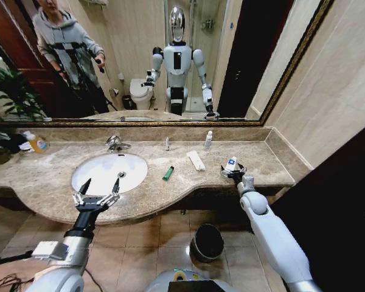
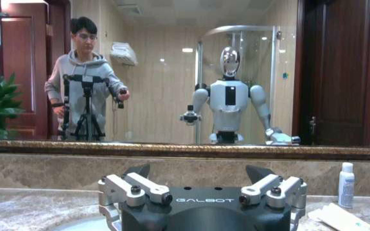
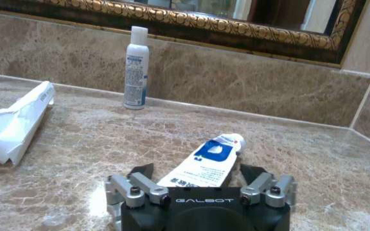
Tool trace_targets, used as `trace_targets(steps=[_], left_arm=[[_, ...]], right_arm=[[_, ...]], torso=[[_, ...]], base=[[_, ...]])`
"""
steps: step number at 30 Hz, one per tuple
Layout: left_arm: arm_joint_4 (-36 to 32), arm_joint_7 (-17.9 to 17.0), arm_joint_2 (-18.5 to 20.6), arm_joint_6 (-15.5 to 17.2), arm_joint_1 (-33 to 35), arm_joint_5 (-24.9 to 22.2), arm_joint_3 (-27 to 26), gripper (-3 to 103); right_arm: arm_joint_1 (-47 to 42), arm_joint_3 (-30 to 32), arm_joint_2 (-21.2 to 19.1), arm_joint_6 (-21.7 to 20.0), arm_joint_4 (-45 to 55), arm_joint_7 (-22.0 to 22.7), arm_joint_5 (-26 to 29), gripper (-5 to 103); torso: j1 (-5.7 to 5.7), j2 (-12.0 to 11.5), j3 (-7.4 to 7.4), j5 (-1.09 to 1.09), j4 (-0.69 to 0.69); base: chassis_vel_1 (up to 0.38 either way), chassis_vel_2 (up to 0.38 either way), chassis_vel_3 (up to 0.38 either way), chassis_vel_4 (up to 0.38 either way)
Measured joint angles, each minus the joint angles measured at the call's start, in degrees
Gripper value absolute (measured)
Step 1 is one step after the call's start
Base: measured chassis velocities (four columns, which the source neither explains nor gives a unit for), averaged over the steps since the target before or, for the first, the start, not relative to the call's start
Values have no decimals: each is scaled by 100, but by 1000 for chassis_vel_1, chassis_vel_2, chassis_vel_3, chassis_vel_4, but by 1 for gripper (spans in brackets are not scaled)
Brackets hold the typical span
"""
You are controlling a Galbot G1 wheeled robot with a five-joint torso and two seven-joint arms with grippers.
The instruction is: Pick up the trash from the sink and place it in the trash bin.
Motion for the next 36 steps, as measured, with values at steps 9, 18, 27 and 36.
trace_targets(steps=[9, 18, 27, 36], left_arm=[[0, 0, 0, 0, 0, 0, 0, 100], [0, 0, 0, 0, 0, 0, 0, 100], [0, 0, 0, 0, 0, 0, 0, 100], [0, 0, 0, 0, 0, 0, 0, 100]], right_arm=[[-101, 88, 21, 42, 97, 23, 109, 57], [-336, 335, 27, 110, 405, 67, 199, 19], [-440, 395, 40, 195, 505, 68, 275, 1], [-882, 681, -57, 328, 1163, 45, 517, 0]], torso=[[0, 0, 0, 1, 0], [-1, 0, 0, 0, -1], [0, 0, 0, 1, 0], [0, 0, 0, 0, 0]], base=[[0, 0, 0, 0], [0, 0, 0, 0], [0, 0, 0, 0], [0, 0, 0, 0]])
